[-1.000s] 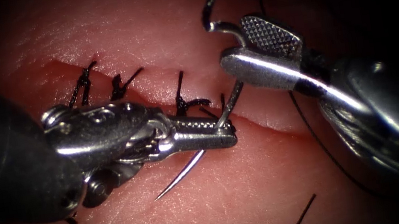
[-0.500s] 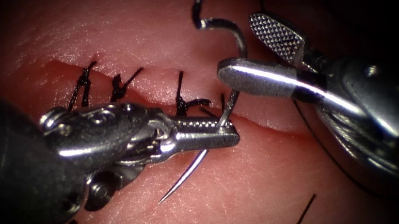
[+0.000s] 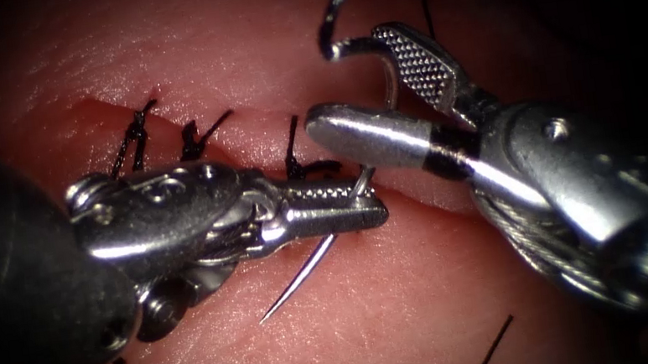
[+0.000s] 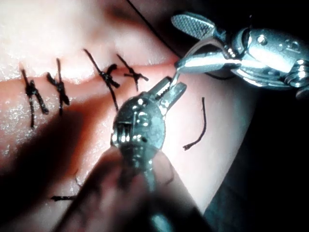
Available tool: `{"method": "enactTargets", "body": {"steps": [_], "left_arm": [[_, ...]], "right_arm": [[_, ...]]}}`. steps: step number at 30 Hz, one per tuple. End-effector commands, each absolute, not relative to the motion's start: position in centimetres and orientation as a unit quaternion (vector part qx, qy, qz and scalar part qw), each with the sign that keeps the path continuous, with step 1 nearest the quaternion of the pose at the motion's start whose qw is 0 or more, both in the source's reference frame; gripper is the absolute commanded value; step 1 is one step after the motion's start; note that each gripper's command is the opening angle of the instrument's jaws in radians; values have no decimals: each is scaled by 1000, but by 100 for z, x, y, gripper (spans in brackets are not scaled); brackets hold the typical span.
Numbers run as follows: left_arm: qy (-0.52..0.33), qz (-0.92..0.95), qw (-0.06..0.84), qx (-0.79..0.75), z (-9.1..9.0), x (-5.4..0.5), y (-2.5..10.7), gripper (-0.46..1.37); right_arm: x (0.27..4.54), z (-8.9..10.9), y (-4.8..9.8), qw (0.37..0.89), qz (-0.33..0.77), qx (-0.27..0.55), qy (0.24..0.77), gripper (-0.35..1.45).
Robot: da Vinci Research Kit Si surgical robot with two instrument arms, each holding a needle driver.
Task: Wound Closure
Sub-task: Pass the needle back to the left to readjust grip, then pass the needle from the left to the right gripper
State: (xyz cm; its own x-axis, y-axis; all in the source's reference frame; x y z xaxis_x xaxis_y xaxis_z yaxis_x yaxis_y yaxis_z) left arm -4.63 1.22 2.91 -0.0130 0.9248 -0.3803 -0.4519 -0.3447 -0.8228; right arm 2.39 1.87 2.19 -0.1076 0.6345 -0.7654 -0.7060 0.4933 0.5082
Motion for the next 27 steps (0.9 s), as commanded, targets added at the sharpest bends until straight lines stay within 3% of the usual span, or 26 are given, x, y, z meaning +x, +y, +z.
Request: {"method": "enactTargets", "body": {"steps": [1,3,13,15,17,27], "left_arm": [[-249,667,515,-478,291,-462,122,-35],[-248,667,515,-478,291,-462,122,-35],[-245,670,512,-479,293,-463,123,-35],[-245,670,511,-479,293,-463,124,-35],[-245,670,511,-479,294,-463,124,-35],[-243,671,510,-480,293,-462,123,-35]], "right_arm": [[238,219,187,672,502,-31,543,42],[238,218,186,678,505,-34,533,26],[239,215,184,685,509,-39,520,9],[238,215,185,685,509,-39,520,-3],[238,215,184,687,509,-38,518,-35],[236,215,184,689,530,-31,494,-35]]}}
